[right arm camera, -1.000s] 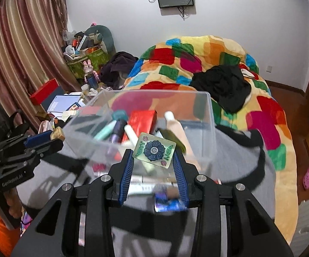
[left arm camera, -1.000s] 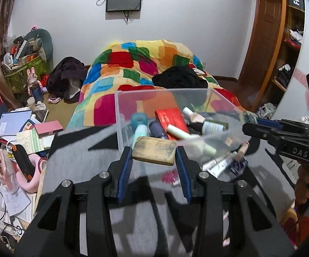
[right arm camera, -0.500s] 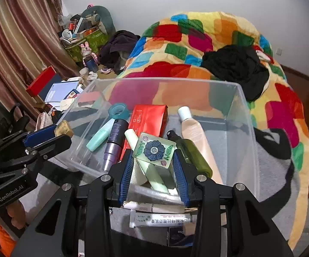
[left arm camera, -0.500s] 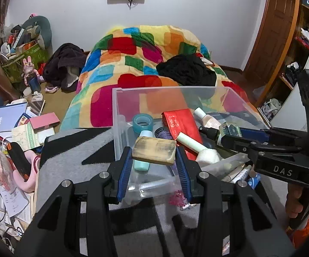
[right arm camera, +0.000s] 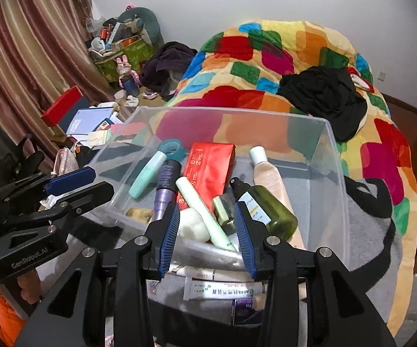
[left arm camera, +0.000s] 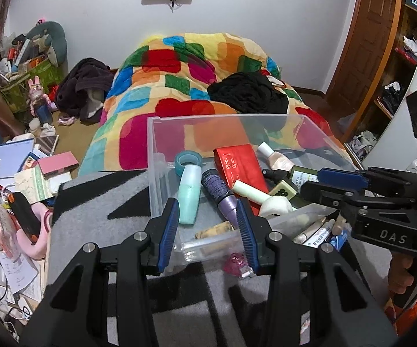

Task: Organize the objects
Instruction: 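Lower the soap bar and patterned card into the clear box and open both tools, then grasp the braided bracelet with the left tool while the right tool grasps the cream spray can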

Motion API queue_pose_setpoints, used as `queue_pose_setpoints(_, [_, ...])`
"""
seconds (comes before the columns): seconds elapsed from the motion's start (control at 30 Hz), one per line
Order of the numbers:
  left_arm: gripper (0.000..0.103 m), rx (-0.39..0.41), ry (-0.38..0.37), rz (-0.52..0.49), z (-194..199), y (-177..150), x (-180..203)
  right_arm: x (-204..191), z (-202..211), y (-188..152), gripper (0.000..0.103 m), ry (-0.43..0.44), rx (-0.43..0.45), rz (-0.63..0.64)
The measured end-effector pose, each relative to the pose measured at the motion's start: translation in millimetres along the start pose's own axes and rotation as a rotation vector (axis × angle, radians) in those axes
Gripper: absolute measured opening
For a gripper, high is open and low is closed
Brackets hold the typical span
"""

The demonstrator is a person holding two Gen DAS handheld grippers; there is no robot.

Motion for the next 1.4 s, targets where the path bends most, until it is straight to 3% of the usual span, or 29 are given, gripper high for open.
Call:
queue_pose_setpoints(0.07, [0.043, 0.020, 0.006, -0.009, 9, 0, 3, 0, 10, -2, 0.039, 0.000, 0.021, 0.012])
queue_pose_setpoints(0.23, [0.058, 0.072, 0.012, -0.033, 33, -6, 17, 8, 35, -12, 0.056, -0.008, 0.080, 0.021])
queue_pose_setpoints(0.47, [0.071, 0.071, -0.005, -0.084, 46, -29, 42, 35, 52, -37, 0.057, -0.056, 0.094, 0.017])
queue_pose_setpoints(0.57, [0.076, 0.053, -0.023, -0.101, 45, -43, 55, 51, 50, -47, 0.059, -0.078, 0.077, -0.001])
queue_pose_setpoints(0.7, [0.079, 0.018, -0.037, -0.137, 39, -60, 73, 72, 40, -64, 0.074, -0.093, 0.026, -0.046])
queue_pose_setpoints(0.87, [0.083, -0.031, -0.108, -0.169, 30, -82, 101, 92, 28, -74, 0.076, -0.120, -0.021, -0.086])
queue_pose_setpoints(1.07, [0.088, -0.034, -0.159, -0.211, 28, -92, 126, 94, 17, -66, 0.083, -0.142, -0.029, -0.063])
queue_pose_setpoints(1.27, [0.089, -0.055, -0.148, -0.243, 16, -99, 135, 91, -2, -58, 0.083, -0.157, -0.069, -0.018])
queue_pose_setpoints(1.4, [0.072, -0.047, -0.151, -0.246, 12, -103, 137, 99, -10, -53, 0.083, -0.134, -0.090, -0.053])
Point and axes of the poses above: each gripper's, at about its wrist camera, not at the fingertips, and z roughly against the way its jaws point, x to its right, y to its top, the point moved 6 cm from there along -z, roughly the way its jaws point, and after that the axes turned 14 degrees about -z, right-handed, at the moved point
